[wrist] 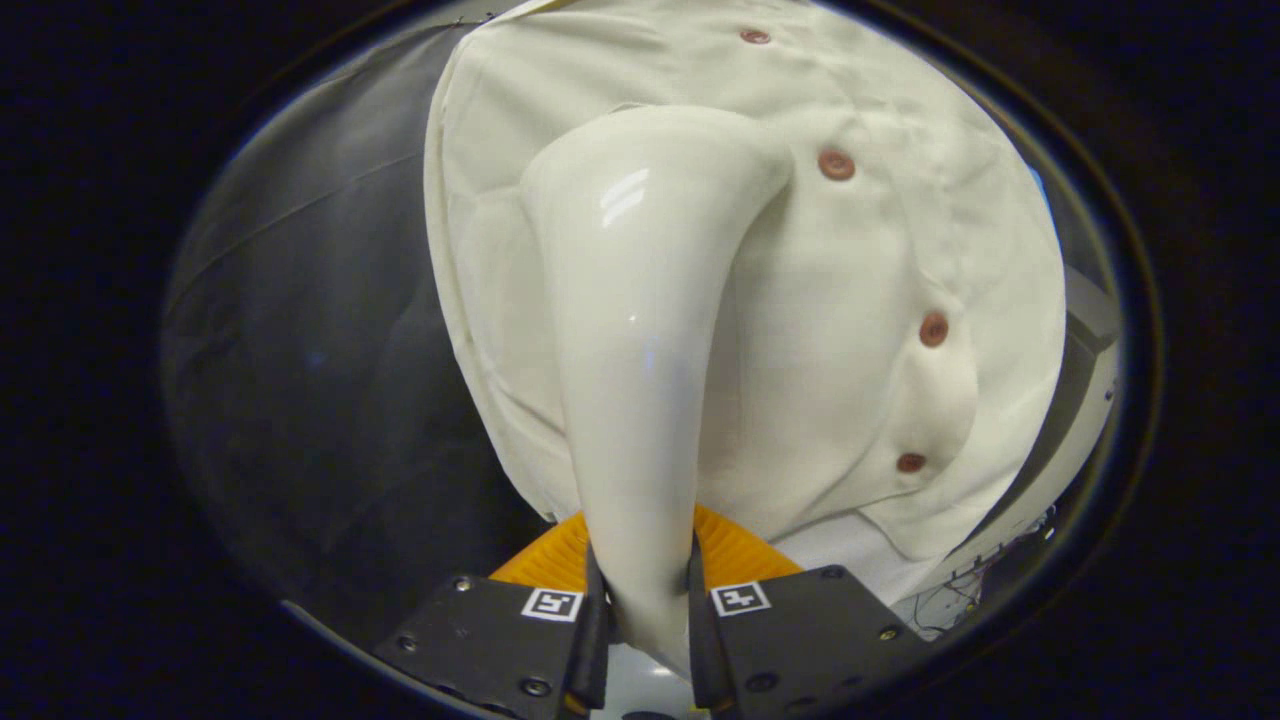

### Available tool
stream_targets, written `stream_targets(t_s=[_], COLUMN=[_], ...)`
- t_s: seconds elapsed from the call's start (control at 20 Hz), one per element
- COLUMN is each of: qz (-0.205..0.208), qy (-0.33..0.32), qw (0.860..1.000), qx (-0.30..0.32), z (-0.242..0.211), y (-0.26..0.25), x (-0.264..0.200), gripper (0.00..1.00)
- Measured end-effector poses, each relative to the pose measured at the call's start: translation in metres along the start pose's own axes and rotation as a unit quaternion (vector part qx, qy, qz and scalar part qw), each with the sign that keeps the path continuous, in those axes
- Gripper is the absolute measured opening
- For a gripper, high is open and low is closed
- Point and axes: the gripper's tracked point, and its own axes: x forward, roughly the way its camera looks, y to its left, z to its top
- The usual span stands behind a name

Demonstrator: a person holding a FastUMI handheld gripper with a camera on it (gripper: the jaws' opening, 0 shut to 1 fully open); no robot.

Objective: Iron the clothes twice with a garment steamer, once on the left side and once on the right side.

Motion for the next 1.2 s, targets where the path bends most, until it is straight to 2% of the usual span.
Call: stream_targets(t_s=[0.15,0.7,0.9,1.2], qz=[-0.002,-0.003,0.012,0.027], qy=[0.033,0.105,0.106,0.068], qw=[0.999,0.994,0.994,0.996], qx=[0.004,0.023,0.019,0.044], z=[-0.016,-0.014,0.000,0.019], y=[-0.002,-0.003,0.003,0.001], x=[-0.004,-0.016,-0.027,-0.036], gripper=[0.33,0.33,0.30,0.29])
